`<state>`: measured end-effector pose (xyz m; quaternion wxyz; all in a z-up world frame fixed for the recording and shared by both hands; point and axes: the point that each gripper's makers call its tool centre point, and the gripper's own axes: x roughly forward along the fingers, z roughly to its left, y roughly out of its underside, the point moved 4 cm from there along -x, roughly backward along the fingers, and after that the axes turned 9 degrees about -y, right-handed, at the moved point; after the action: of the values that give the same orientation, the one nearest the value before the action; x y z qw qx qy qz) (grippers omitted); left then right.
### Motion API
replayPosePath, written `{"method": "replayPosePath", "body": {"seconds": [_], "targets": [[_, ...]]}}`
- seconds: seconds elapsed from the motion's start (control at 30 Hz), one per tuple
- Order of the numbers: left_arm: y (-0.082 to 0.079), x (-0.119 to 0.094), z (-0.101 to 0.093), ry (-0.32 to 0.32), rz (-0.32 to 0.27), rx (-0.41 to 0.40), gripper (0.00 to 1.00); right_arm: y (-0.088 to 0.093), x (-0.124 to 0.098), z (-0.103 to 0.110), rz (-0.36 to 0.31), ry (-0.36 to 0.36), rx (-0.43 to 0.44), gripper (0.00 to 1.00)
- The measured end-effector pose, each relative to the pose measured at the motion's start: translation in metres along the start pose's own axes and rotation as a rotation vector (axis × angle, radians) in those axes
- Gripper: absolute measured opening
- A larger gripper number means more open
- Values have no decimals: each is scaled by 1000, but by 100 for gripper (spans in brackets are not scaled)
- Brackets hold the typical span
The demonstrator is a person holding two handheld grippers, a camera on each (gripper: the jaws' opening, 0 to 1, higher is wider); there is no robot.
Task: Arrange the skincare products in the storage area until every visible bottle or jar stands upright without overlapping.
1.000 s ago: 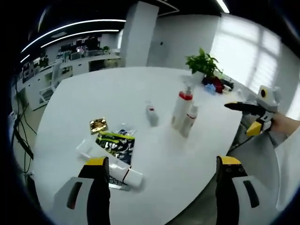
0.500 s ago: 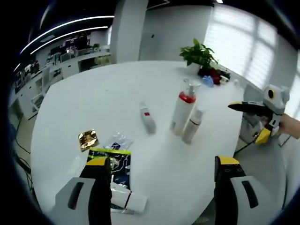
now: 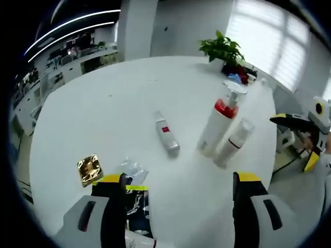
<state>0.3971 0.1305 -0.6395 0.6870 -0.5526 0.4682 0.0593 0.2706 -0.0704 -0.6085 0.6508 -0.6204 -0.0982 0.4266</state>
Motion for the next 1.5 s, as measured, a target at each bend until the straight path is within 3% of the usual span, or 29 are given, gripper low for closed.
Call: {"method": "replayPosePath", "body": {"seconds": [0.4, 0.7, 0.93, 1.33, 1.5], "targets": [[-23, 62, 3, 27, 103, 50, 76, 3, 3, -3, -7, 10, 45, 96], [-37, 97, 17, -46, 163, 65, 70, 5, 3, -8, -10, 23, 65, 95], [-47, 116, 18, -50, 177, 25, 62, 5, -2, -16, -11, 40, 76, 94], [-48, 143, 10, -35, 276, 57, 50, 4, -9, -29, -24, 80, 86, 94], [-52, 147, 8, -38, 279, 52, 43, 5, -10, -30, -23, 81, 87, 94]]}}
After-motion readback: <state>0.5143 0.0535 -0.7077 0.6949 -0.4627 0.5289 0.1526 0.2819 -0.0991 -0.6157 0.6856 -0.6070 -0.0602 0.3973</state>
